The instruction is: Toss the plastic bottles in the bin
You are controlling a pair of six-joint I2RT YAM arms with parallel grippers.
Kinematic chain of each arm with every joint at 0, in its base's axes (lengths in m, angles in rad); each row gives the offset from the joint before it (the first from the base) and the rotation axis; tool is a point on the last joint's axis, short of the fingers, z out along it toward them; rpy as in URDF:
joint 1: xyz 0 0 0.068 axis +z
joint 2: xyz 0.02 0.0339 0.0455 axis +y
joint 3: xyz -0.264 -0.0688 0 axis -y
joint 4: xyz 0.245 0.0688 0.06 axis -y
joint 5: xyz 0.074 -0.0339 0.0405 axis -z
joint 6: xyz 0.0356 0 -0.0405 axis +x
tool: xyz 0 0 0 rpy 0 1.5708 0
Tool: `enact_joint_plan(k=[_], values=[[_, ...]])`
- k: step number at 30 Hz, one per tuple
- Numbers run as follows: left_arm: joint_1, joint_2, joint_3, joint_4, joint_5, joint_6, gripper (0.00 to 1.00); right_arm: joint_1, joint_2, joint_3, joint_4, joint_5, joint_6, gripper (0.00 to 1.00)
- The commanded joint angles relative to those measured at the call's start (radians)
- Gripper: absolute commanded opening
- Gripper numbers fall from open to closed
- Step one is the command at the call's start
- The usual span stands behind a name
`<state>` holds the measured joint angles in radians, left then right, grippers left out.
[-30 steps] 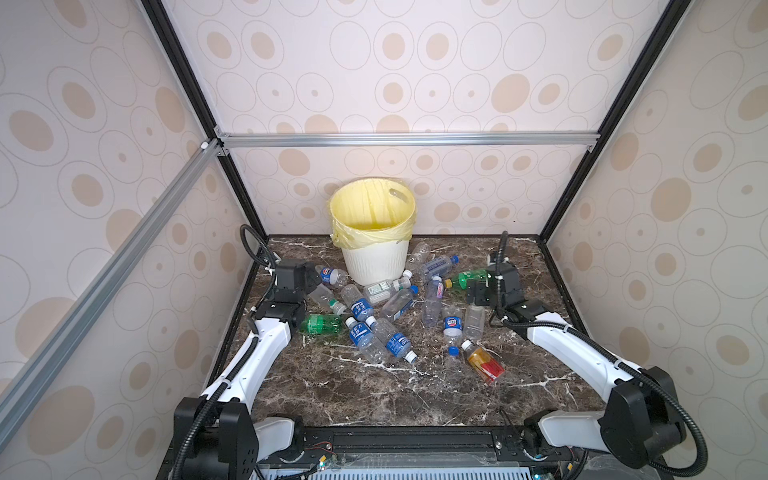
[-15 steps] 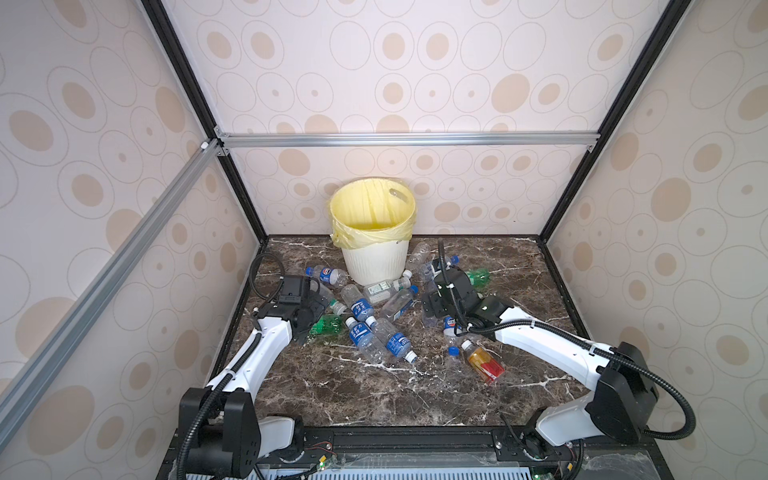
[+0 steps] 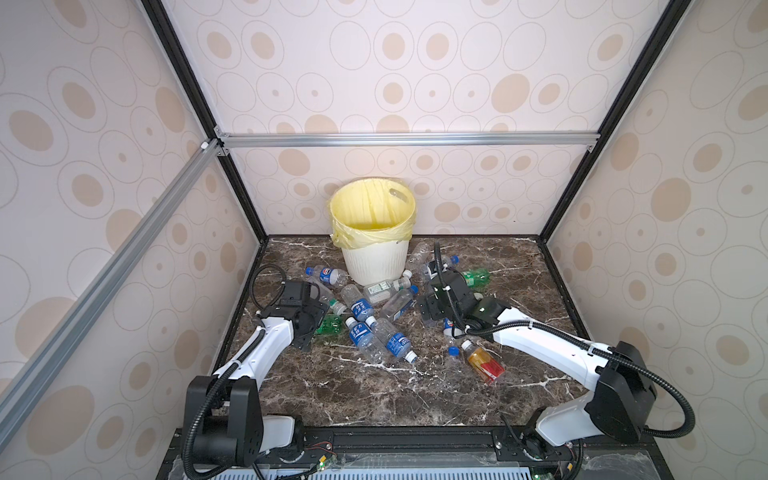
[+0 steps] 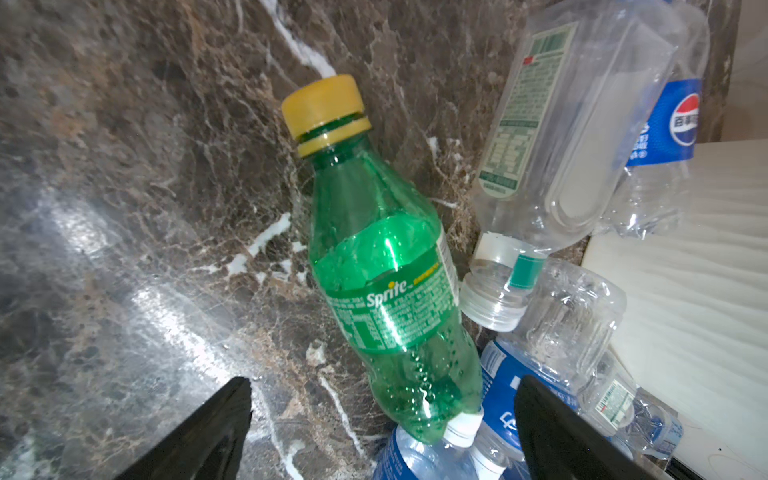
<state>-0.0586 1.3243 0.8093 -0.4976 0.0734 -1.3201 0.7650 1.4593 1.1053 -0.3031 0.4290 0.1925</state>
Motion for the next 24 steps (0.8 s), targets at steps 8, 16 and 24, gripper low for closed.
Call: enact_joint_plan(k=[8,16,24], values=[[0.035,0.080,0.001,0.083,-0.021,0.002,0.86,0.010,-0.033,-0.034,-0.015,0.031,-0.005,1.00],[0.049,0.115,-0.010,0.125,-0.044,0.027,0.69,0.011,-0.032,-0.047,0.003,0.024,0.008,1.00],[0.057,0.156,-0.037,0.148,-0.046,0.061,0.66,0.011,-0.030,-0.060,0.023,0.019,0.010,1.00]])
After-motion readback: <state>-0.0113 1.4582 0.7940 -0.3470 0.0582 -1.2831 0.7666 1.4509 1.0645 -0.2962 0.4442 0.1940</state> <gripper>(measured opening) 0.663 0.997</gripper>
